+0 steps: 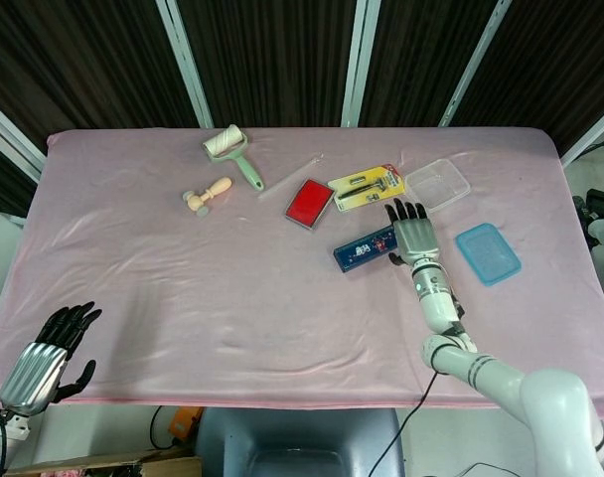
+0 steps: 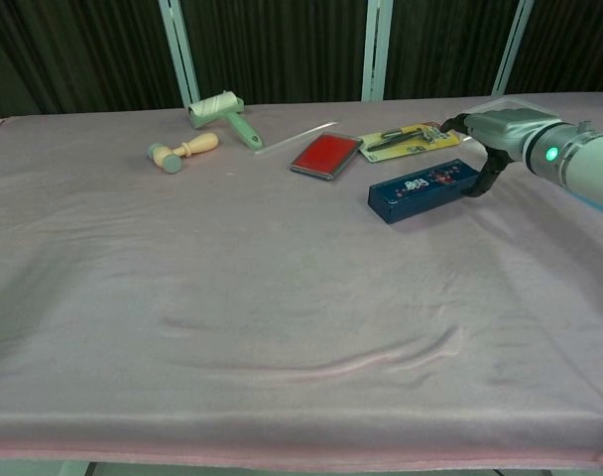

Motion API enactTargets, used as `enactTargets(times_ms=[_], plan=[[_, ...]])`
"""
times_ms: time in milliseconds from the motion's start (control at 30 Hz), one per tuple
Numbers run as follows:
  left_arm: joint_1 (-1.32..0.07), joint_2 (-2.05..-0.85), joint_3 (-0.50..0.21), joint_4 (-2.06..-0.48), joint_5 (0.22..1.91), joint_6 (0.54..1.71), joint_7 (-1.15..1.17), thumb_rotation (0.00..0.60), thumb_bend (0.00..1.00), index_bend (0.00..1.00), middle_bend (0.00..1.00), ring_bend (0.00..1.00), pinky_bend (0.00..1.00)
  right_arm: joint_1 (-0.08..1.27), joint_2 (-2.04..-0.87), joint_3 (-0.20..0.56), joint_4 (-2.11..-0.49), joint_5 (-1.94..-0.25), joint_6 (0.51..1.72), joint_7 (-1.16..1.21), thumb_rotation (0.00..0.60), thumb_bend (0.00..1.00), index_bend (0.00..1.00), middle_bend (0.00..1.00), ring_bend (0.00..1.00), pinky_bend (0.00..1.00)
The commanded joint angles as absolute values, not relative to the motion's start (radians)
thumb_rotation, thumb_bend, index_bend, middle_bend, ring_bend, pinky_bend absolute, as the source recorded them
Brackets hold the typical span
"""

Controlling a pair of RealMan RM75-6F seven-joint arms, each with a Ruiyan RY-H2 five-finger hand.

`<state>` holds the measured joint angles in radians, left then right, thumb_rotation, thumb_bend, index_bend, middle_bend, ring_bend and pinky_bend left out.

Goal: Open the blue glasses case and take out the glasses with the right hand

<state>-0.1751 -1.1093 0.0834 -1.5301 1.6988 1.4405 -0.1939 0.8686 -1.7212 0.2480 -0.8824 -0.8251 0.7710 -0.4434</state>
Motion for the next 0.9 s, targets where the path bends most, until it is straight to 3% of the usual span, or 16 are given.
enactTargets(times_ms=[33,333,900], plan=[[-0.174,-1.108,0.084,-1.53,1.701,1.443,-0.196,0.6,0.44,0.0,0.0,0.0,0.0,0.824,-1.638,0.213,-0.991,-0.885,0.805,-0.446,0.6,0.41,0.21,0.0,0.0,0.0],[-0.172,-1.108,0.083,-1.524,1.702,1.453,-0.203,0.6,0.44,0.0,0.0,0.0,0.0,0.829,-1.601,0.175,-1.015,-0.992,0.811,-0.445,0.6,0.54,0.4,0.04,0.0,0.0],[-0.175,-1.111,0.084,-1.527,1.698,1.444,-0.191,0.6,0.44,0.0,0.0,0.0,0.0,0.845,-1.684,0.18,-0.911,-1.083,0.793,-0.346,0.6,0.54,0.4,0.05,0.0,0.0]])
